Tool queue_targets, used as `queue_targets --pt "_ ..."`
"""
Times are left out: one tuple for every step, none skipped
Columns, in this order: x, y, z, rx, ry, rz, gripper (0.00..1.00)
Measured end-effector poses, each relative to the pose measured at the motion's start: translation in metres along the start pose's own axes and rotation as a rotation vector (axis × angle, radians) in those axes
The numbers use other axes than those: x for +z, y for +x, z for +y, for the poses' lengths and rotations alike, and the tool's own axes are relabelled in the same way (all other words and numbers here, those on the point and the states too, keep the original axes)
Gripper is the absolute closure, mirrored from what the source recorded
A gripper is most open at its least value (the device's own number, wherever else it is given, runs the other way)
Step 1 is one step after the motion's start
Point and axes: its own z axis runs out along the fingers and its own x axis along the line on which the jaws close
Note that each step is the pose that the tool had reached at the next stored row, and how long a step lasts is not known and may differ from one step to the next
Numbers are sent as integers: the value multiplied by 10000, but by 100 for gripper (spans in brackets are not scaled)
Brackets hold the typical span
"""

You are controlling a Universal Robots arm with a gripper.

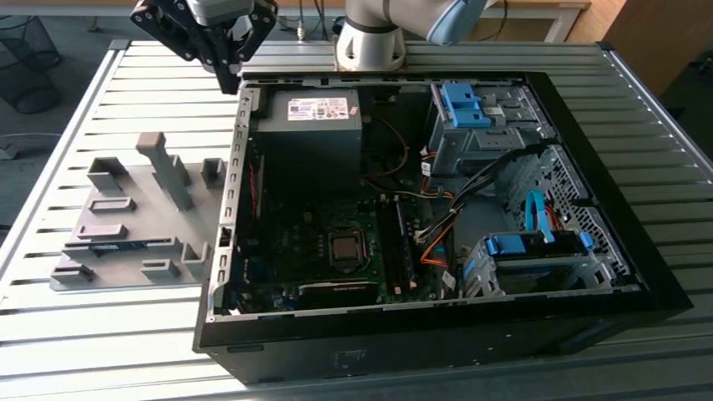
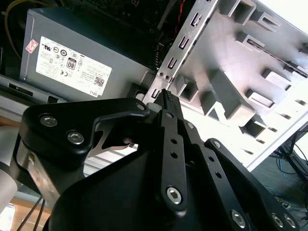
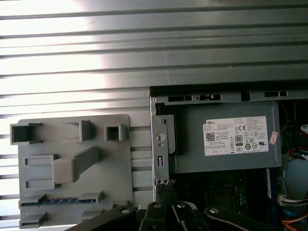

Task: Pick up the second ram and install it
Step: 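Reach for the second ram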

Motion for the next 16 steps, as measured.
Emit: queue_targets --pt "0 4 0 0 0 0 90" --pt "0 8 -1 0 0 0 90" --pt "0 12 -1 0 -1 0 90" --pt "0 17 -1 0 0 0 90" --pt "-1 23 -2 1 0 1 90" --pt "0 29 -2 0 0 -1 90" --pt "0 33 -2 1 0 0 90" --pt "-1 46 -4 0 0 0 90" --pt "-1 51 -4 0 -1 0 90" --pt "-1 55 -4 0 -1 0 90" --pt "-1 60 -4 0 0 0 90" --pt "-1 64 -5 0 0 0 90" --pt "-1 69 -5 0 0 0 90" --pt "-1 73 -6 0 0 -1 90" --pt "-1 78 -6 0 -1 -1 90" --pt "-1 83 -6 0 0 -1 90"
